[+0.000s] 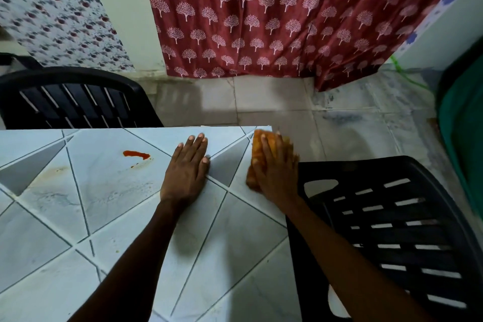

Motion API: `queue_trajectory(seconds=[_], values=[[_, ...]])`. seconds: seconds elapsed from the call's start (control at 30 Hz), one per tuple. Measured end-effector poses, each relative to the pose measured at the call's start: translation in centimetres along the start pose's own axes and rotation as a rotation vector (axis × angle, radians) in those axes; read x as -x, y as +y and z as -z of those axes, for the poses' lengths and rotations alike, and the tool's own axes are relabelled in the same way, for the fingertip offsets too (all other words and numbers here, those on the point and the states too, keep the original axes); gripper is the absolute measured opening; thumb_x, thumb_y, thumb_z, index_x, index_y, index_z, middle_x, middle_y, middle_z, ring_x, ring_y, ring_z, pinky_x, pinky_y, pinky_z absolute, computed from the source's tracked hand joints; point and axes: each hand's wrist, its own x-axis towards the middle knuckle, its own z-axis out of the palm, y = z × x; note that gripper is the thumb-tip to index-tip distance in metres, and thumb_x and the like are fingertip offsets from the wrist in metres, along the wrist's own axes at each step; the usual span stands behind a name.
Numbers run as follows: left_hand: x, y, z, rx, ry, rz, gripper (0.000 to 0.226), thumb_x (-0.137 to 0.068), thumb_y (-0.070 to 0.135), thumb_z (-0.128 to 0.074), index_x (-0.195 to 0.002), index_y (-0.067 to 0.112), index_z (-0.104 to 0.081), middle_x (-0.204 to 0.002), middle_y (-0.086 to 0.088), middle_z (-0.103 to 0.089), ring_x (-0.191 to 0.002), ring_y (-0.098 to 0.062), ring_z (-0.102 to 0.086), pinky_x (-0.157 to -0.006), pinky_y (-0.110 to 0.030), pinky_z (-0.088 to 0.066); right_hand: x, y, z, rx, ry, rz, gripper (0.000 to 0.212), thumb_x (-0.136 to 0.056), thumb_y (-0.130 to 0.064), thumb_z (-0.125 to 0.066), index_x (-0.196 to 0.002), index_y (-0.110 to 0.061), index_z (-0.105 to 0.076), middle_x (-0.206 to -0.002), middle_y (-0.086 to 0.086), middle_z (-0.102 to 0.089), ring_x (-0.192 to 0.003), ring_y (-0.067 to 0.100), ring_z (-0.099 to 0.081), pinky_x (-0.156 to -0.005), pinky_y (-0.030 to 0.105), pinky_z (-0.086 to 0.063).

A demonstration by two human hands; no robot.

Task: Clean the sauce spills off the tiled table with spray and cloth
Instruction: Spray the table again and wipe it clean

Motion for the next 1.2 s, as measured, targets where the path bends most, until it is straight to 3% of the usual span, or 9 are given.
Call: queue_trajectory(seconds=[0.13,0.27,0.37,0.5,0.63,0.77,0.9,1.03,1.2], values=[[-0.1,-0.5,0.0,0.026,-0.010,0.012,0.061,-0.103,0.048,-0.004,-0.157,0.023,-0.017,-0.164,0.010,-0.009,-0.151,-0.006,-0.001,-0.125,-0.034,-0.003,-2.1,-4.3,-0.3,0.096,0.050,0.075,0.068,-0.097,-0.051,-0.033,-0.160,-0.027,-0.020,-0.168,0.010,-0.018,-0.152,0.044,-0.012,-0.118,0.063,-0.017],[0.2,-0.2,0.3,0.083,0.022,-0.007,0.056,-0.104,0.041,-0.016,-0.156,0.020,-0.023,-0.164,0.006,-0.017,-0.152,-0.010,-0.008,-0.124,-0.035,-0.007,9.8,-3.3,-0.2,0.030,0.064,0.305,0.070,-0.098,-0.045,-0.046,-0.160,-0.026,-0.021,-0.169,0.006,-0.011,-0.155,0.038,-0.003,-0.119,0.064,-0.017],[0.2,0.1,0.3,0.116,0.040,-0.033,0.054,-0.105,0.037,-0.022,-0.155,0.017,-0.025,-0.163,0.004,-0.020,-0.152,-0.013,-0.011,-0.124,-0.037,-0.009,15.8,-0.2,0.4,0.000,-0.043,0.290,0.074,-0.096,-0.053,-0.047,-0.160,-0.034,-0.016,-0.170,-0.002,-0.003,-0.156,0.035,0.001,-0.119,0.064,-0.017],[0.1,-0.2,0.3,0.122,0.057,-0.040,0.054,-0.105,0.036,-0.022,-0.155,0.016,-0.026,-0.163,0.001,-0.022,-0.151,-0.013,-0.012,-0.124,-0.035,-0.008,8.4,-0.3,0.1,0.003,-0.049,0.062,0.074,-0.097,-0.063,-0.031,-0.161,-0.036,-0.005,-0.170,0.001,-0.003,-0.155,0.037,0.000,-0.120,0.063,-0.018],[0.3,-0.4,0.0,0.147,0.078,-0.006,0.056,-0.104,0.038,-0.023,-0.155,0.016,-0.026,-0.162,-0.001,-0.023,-0.151,-0.014,-0.015,-0.124,-0.032,-0.007,-2.6,-4.8,-0.7,0.054,0.022,-0.048,0.071,-0.098,-0.057,-0.034,-0.161,-0.030,-0.015,-0.167,0.007,-0.019,-0.153,0.041,-0.012,-0.121,0.060,-0.020],[0.2,-0.5,0.1,0.210,0.095,0.029,0.054,-0.103,0.037,-0.028,-0.154,0.016,-0.029,-0.160,-0.004,-0.030,-0.148,-0.017,-0.024,-0.123,-0.031,-0.009,1.3,-7.6,-1.3,0.122,0.044,0.150,0.067,-0.099,-0.052,-0.033,-0.160,-0.029,-0.019,-0.169,0.004,-0.014,-0.155,0.036,-0.006,-0.121,0.058,-0.016],[0.4,-0.2,0.4,0.193,0.102,-0.015,0.050,-0.100,0.025,-0.038,-0.149,0.012,-0.039,-0.155,-0.008,-0.037,-0.145,-0.023,-0.031,-0.123,-0.034,-0.015,10.6,-4.7,-0.9,0.063,-0.041,0.314,0.070,-0.101,-0.055,-0.034,-0.161,-0.032,-0.007,-0.170,0.000,-0.001,-0.156,0.032,0.004,-0.122,0.059,-0.014],[1.7,-0.7,1.5,0.185,0.102,-0.048,0.045,-0.095,0.019,-0.049,-0.138,0.007,-0.052,-0.143,-0.015,-0.051,-0.131,-0.031,-0.046,-0.114,-0.038,-0.033,8.3,-2.2,-0.3,0.056,-0.040,0.118,0.071,-0.097,-0.060,-0.030,-0.160,-0.040,-0.004,-0.170,-0.005,0.003,-0.156,0.032,0.005,-0.123,0.060,-0.011],[5.8,-2.8,3.5,0.071,0.048,0.058,0.043,-0.092,0.018,-0.062,-0.134,0.009,-0.058,-0.137,-0.015,-0.055,-0.123,-0.033,-0.052,-0.102,-0.045,-0.045,-1.7,-10.1,-1.7,0.083,0.023,-0.026,0.073,-0.095,-0.057,-0.035,-0.160,-0.033,-0.015,-0.168,0.007,-0.015,-0.154,0.040,-0.009,-0.121,0.061,-0.015]])
